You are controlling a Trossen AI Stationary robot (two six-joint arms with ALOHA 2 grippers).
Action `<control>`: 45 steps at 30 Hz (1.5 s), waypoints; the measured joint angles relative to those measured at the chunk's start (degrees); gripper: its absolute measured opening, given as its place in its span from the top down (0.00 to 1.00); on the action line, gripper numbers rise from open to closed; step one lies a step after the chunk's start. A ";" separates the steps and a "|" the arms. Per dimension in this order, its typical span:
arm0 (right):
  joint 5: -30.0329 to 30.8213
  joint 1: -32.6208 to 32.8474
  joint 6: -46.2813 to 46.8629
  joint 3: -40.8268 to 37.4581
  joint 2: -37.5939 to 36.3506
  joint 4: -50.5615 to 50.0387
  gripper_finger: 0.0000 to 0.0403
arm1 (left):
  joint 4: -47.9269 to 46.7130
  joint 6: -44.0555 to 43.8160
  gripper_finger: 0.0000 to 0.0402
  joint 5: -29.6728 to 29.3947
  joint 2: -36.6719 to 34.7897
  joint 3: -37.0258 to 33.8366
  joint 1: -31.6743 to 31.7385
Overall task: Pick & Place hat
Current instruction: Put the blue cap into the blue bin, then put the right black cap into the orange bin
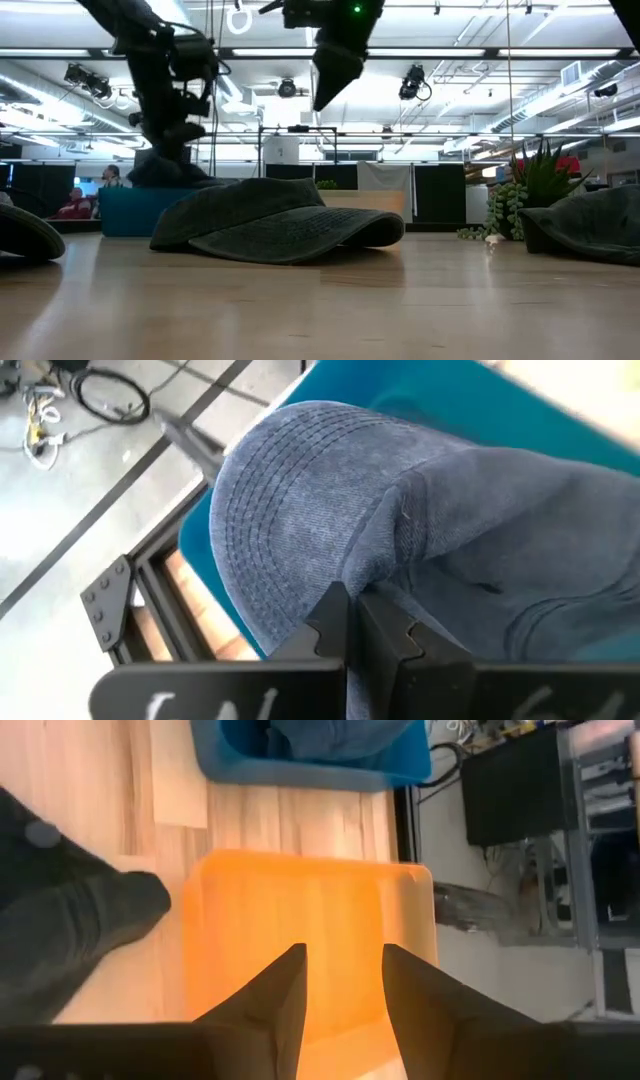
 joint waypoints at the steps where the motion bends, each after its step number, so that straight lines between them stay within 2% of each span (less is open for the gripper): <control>1: -0.05 0.06 0.82 0.00 -0.15 -0.97 0.66 | 0.00 0.13 0.98 0.04 0.00 -0.60 0.56; 6: -0.07 0.26 2.86 0.00 -0.60 -2.55 0.67 | -0.09 0.38 0.93 0.41 0.00 -2.60 1.71; 12: -1.44 0.26 2.69 -0.02 -0.66 -3.63 0.67 | 0.51 3.91 0.77 3.80 0.00 -2.98 1.62; 15: -8.11 0.21 2.59 -0.02 -0.66 -4.76 0.67 | 1.01 5.17 0.70 3.96 0.00 -2.80 1.62; 20: -25.46 0.62 -1.38 -0.02 -0.36 -4.80 0.67 | -0.04 5.19 0.63 4.05 0.00 0.10 0.51; 25: -32.40 2.10 -1.51 -0.54 -0.32 -2.10 0.67 | -1.47 6.12 0.61 4.11 -0.04 4.62 -1.24; 28: -33.84 3.32 4.14 -0.55 -0.32 -3.03 0.67 | -3.10 6.68 0.62 4.14 -0.06 7.09 -2.82; 33: -34.10 6.04 21.69 -0.55 -0.32 -11.01 0.67 | -4.28 8.93 0.63 5.21 -0.11 9.12 -6.78; 41: -32.13 11.28 38.60 -0.57 -0.45 -30.57 0.67 | -3.83 9.66 0.62 5.89 -0.11 9.15 -10.68; 45: -31.29 14.59 43.97 -1.38 -0.72 -35.58 0.67 | -3.83 9.35 0.62 5.88 -0.11 9.15 -10.60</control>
